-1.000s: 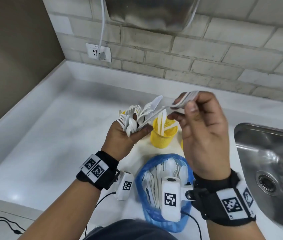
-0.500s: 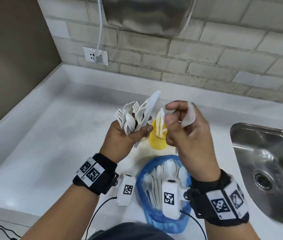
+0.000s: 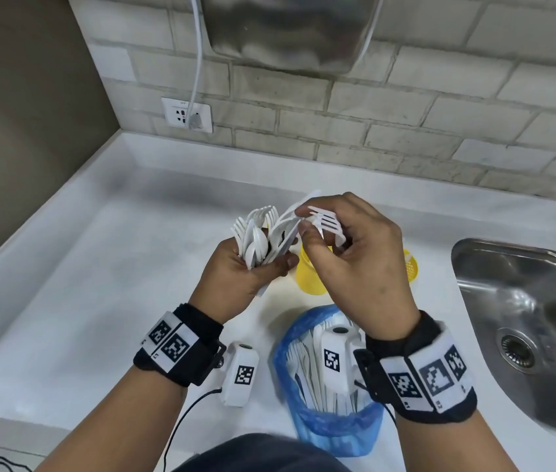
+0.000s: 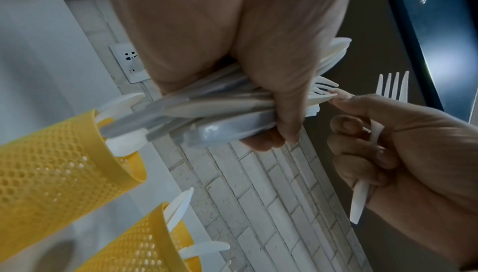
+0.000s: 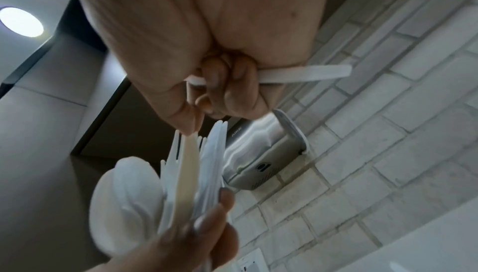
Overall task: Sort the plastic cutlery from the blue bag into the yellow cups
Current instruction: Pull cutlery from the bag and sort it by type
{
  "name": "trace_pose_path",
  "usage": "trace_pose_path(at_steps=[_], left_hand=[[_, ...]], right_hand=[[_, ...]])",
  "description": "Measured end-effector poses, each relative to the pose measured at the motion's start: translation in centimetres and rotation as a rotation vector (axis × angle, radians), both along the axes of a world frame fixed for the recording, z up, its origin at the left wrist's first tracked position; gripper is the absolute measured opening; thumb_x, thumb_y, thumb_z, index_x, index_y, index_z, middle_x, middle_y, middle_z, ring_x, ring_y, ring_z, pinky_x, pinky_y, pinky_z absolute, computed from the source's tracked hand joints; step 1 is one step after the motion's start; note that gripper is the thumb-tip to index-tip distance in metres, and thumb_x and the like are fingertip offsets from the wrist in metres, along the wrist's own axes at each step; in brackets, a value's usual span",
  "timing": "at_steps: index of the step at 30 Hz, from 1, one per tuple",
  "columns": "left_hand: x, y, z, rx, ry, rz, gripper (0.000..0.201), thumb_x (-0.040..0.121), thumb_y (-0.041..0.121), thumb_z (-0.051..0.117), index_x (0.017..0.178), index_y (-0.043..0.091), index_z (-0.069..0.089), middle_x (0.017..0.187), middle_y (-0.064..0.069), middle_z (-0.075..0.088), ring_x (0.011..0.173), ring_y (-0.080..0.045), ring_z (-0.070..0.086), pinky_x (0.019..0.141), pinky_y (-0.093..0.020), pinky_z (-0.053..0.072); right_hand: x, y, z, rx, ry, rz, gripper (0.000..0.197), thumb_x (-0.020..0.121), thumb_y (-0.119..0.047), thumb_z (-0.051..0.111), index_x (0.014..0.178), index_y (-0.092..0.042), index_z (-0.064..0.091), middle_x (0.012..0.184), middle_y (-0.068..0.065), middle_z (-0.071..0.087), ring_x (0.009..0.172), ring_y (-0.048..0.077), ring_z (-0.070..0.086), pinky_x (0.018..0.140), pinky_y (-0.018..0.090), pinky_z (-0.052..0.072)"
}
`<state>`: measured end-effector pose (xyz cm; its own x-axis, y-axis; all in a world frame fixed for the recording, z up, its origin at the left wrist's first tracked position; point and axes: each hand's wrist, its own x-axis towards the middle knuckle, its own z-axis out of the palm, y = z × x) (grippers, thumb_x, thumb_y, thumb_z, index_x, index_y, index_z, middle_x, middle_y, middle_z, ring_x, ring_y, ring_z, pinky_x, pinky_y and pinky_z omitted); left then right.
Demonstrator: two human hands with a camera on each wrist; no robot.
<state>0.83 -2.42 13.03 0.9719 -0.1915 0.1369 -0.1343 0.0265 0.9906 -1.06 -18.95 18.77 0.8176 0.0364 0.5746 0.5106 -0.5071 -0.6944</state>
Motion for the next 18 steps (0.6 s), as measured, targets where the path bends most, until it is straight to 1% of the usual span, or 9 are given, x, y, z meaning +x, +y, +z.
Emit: trace_pose_path(at_steps=[2, 4, 5, 7, 8, 10, 13, 15, 18], left_hand=[[0.2, 0.2, -0.1, 0.026, -0.006, -0.007, 0.016, 0.087, 0.002, 0.075, 0.084, 0.017, 0.072, 0.056, 0.01, 0.065, 0.059, -0.007, 0.061, 0.073, -0.039, 0.056], [0.3, 0.5, -0.3, 0.05, -0.012, -0.007, 0.021, 0.086, 0.004, 0.078, 0.082, 0.025, 0.074, 0.061, 0.008, 0.067, 0.063, -0.014, 0.061, 0.072, -0.049, 0.055], [0.4, 0.7, -0.3, 0.056, -0.017, -0.01, 0.024, 0.085, 0.004, 0.079, 0.082, 0.027, 0.076, 0.066, 0.006, 0.07, 0.067, -0.016, 0.063, 0.073, -0.05, 0.055], [0.4, 0.8, -0.3, 0.058, -0.032, -0.026, 0.027, 0.085, 0.005, 0.079, 0.086, 0.032, 0.077, 0.077, 0.007, 0.073, 0.075, -0.015, 0.066, 0.075, -0.041, 0.055], [0.4, 0.9, -0.3, 0.058, -0.034, -0.033, 0.029, 0.085, 0.006, 0.079, 0.087, 0.034, 0.077, 0.079, 0.008, 0.074, 0.077, -0.013, 0.067, 0.076, -0.035, 0.056], [0.5, 1.0, -0.4, 0.05, -0.022, -0.031, 0.029, 0.084, 0.006, 0.079, 0.085, 0.035, 0.077, 0.078, 0.01, 0.073, 0.076, -0.012, 0.066, 0.076, -0.032, 0.055], [0.7, 1.2, -0.8, 0.066, -0.011, -0.024, 0.025, 0.084, 0.007, 0.08, 0.083, 0.032, 0.076, 0.074, 0.008, 0.071, 0.072, -0.014, 0.064, 0.077, -0.04, 0.056], [0.8, 1.4, -1.0, 0.081, 0.009, -0.011, 0.025, 0.084, 0.008, 0.081, 0.08, 0.032, 0.076, 0.069, 0.008, 0.069, 0.068, -0.015, 0.064, 0.08, -0.046, 0.058], [0.8, 1.7, -1.2, 0.083, 0.021, -0.006, 0.019, 0.083, 0.012, 0.083, 0.087, 0.03, 0.078, 0.082, -0.001, 0.076, 0.077, -0.025, 0.072, 0.085, -0.05, 0.058]], right_hand=[[0.1, -0.3, 0.3, -0.09, -0.016, 0.011, 0.025, 0.082, 0.004, 0.071, 0.098, -0.016, 0.076, 0.087, -0.001, 0.068, 0.07, 0.014, 0.059, 0.066, 0.015, 0.04], [0.2, -0.4, 0.6, -0.143, -0.025, 0.021, 0.023, 0.082, 0.002, 0.072, 0.096, -0.016, 0.076, 0.083, -0.002, 0.065, 0.066, 0.011, 0.055, 0.066, 0.013, 0.037], [0.2, -0.4, 0.7, -0.166, -0.014, 0.03, 0.022, 0.082, 0.0, 0.073, 0.095, -0.017, 0.076, 0.08, -0.003, 0.063, 0.065, 0.008, 0.053, 0.065, 0.012, 0.035], [0.4, -0.5, 0.9, -0.231, 0.02, 0.045, 0.021, 0.082, -0.004, 0.071, 0.094, -0.019, 0.075, 0.078, -0.005, 0.06, 0.064, 0.006, 0.05, 0.065, 0.011, 0.034], [0.6, -0.4, 1.0, -0.268, 0.03, 0.047, 0.021, 0.082, -0.005, 0.07, 0.095, -0.02, 0.075, 0.079, -0.005, 0.059, 0.064, 0.005, 0.05, 0.065, 0.012, 0.034], [0.7, -0.3, 1.0, -0.306, 0.023, 0.052, 0.022, 0.082, -0.006, 0.069, 0.097, -0.02, 0.075, 0.081, -0.004, 0.059, 0.065, 0.004, 0.049, 0.065, 0.014, 0.035], [0.7, 0.0, 1.2, -0.282, -0.017, 0.041, 0.02, 0.085, -0.002, 0.068, 0.097, -0.017, 0.073, 0.082, -0.004, 0.058, 0.065, 0.002, 0.047, 0.065, 0.013, 0.033], [0.8, 0.2, 1.4, -0.259, -0.043, 0.028, 0.019, 0.087, 0.0, 0.068, 0.098, -0.015, 0.072, 0.084, -0.002, 0.06, 0.068, 0.006, 0.049, 0.067, 0.013, 0.034], [0.6, 0.3, 1.7, -0.182, -0.098, -0.002, 0.019, 0.089, 0.003, 0.067, 0.102, -0.011, 0.071, 0.093, 0.001, 0.062, 0.079, 0.01, 0.056, 0.073, 0.015, 0.04]])
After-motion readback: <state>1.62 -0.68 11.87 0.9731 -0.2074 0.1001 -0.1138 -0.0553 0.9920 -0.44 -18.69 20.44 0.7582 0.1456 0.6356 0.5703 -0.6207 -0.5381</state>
